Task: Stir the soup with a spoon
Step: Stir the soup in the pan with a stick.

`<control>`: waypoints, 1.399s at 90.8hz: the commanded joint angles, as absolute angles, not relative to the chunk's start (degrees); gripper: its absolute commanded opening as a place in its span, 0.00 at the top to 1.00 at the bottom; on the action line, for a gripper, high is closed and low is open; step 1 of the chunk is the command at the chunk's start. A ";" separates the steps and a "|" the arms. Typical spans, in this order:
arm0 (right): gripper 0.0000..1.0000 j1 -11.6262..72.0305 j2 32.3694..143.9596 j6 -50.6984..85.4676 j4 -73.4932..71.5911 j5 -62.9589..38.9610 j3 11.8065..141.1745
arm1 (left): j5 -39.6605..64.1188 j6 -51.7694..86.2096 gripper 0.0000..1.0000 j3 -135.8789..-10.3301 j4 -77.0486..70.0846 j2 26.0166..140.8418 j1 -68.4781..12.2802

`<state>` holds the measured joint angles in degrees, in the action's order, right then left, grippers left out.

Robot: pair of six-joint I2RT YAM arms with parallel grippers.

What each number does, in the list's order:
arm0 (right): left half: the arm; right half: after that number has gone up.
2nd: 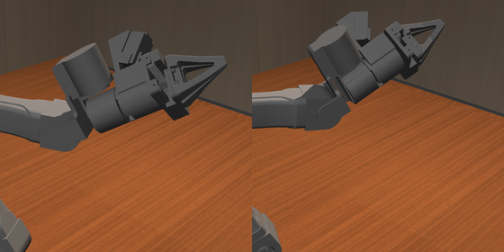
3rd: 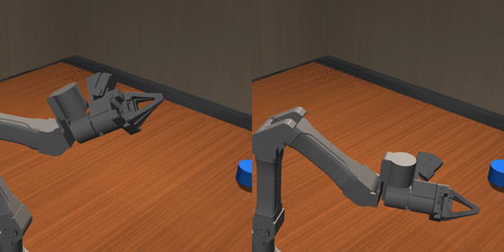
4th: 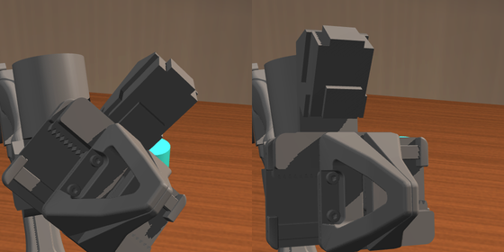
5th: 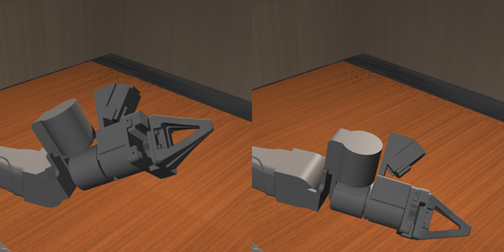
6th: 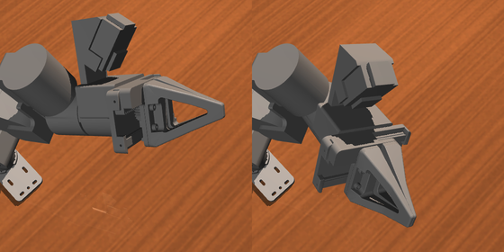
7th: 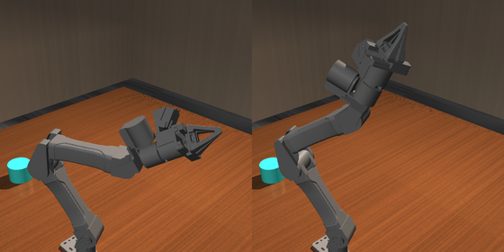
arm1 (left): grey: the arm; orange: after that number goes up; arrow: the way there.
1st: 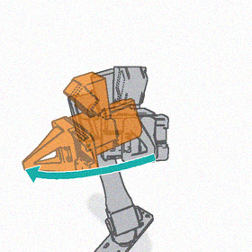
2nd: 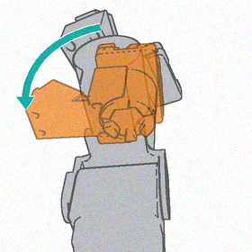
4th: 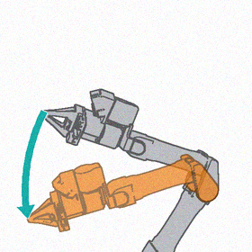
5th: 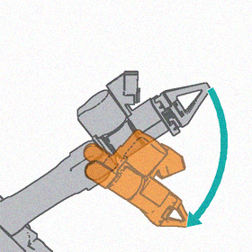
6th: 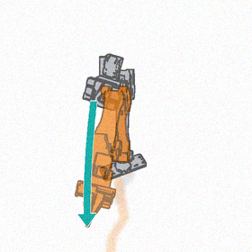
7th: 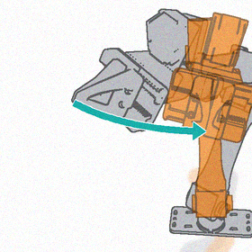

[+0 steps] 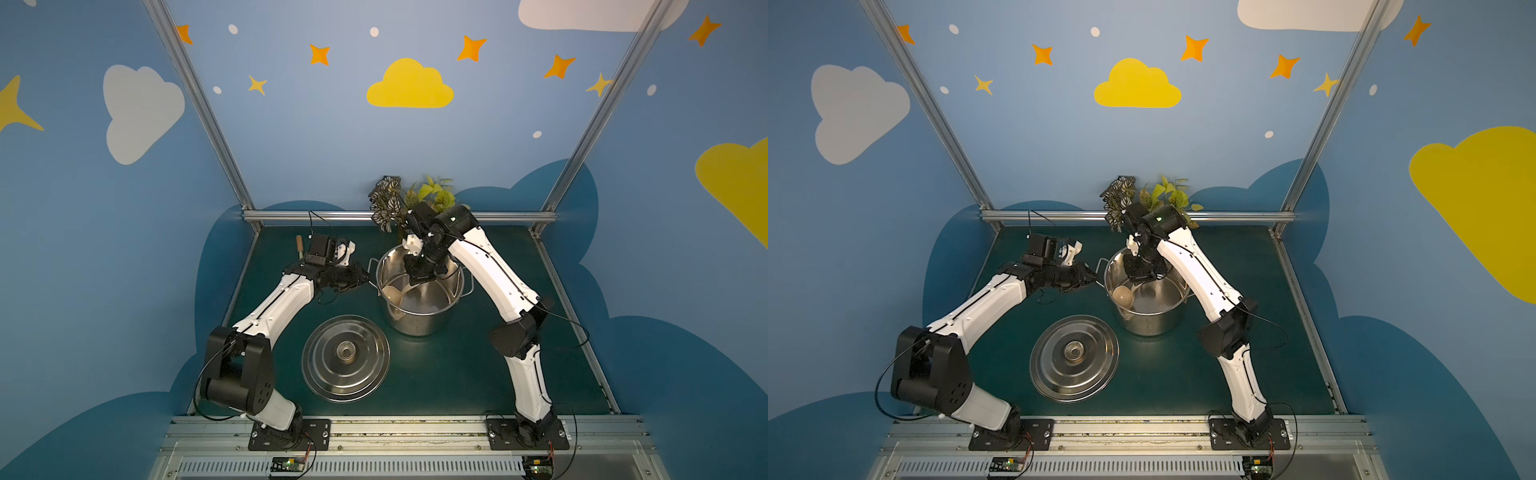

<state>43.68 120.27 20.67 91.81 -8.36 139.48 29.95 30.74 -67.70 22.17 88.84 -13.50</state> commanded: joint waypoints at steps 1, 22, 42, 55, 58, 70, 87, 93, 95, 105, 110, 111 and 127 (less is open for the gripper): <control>1.00 44.35 112.53 20.79 102.17 -5.98 134.36 | 29.64 27.99 0.95 -66.62 23.48 88.42 -13.36; 1.00 40.49 104.18 22.68 103.28 1.72 122.11 | 29.64 27.95 0.94 -66.71 23.47 88.42 -13.36; 1.00 34.61 104.56 21.67 103.35 4.13 122.43 | 29.75 28.04 0.94 -66.62 23.44 88.44 -13.36; 1.00 32.00 108.62 21.24 103.34 3.96 128.19 | 29.83 28.13 0.94 -66.55 23.37 88.47 -13.35; 1.00 31.73 109.96 21.24 103.36 3.80 130.06 | 29.93 28.21 0.95 -66.60 23.30 88.48 -13.36; 1.00 31.20 114.93 21.46 103.36 1.89 137.47 | 30.09 28.30 0.95 -66.45 23.17 88.42 -13.36; 1.00 33.16 122.84 22.82 103.19 -1.63 148.56 | 30.40 28.61 0.95 -66.49 22.83 88.46 -13.36; 1.00 34.37 125.33 23.19 102.52 -3.81 152.16 | 30.58 28.77 0.95 -66.38 22.69 88.59 -13.36; 1.00 34.81 125.99 23.15 102.09 -4.60 153.02 | 30.56 28.79 0.95 -66.38 22.72 88.66 -13.36; 1.00 37.57 126.96 22.84 98.82 -6.78 153.73 | 30.53 28.69 0.95 -66.29 22.72 88.48 -13.36; 1.00 38.71 126.92 22.68 98.14 -7.65 153.73 | 30.52 28.67 0.95 -66.27 22.75 88.42 -13.31; 1.00 39.04 126.96 22.68 98.02 -7.87 153.73 | 30.51 28.68 0.95 -66.27 22.75 88.42 -13.34; 1.00 43.21 125.07 22.04 97.82 -9.32 151.64 | 30.78 28.83 0.95 -66.38 22.54 88.58 -13.38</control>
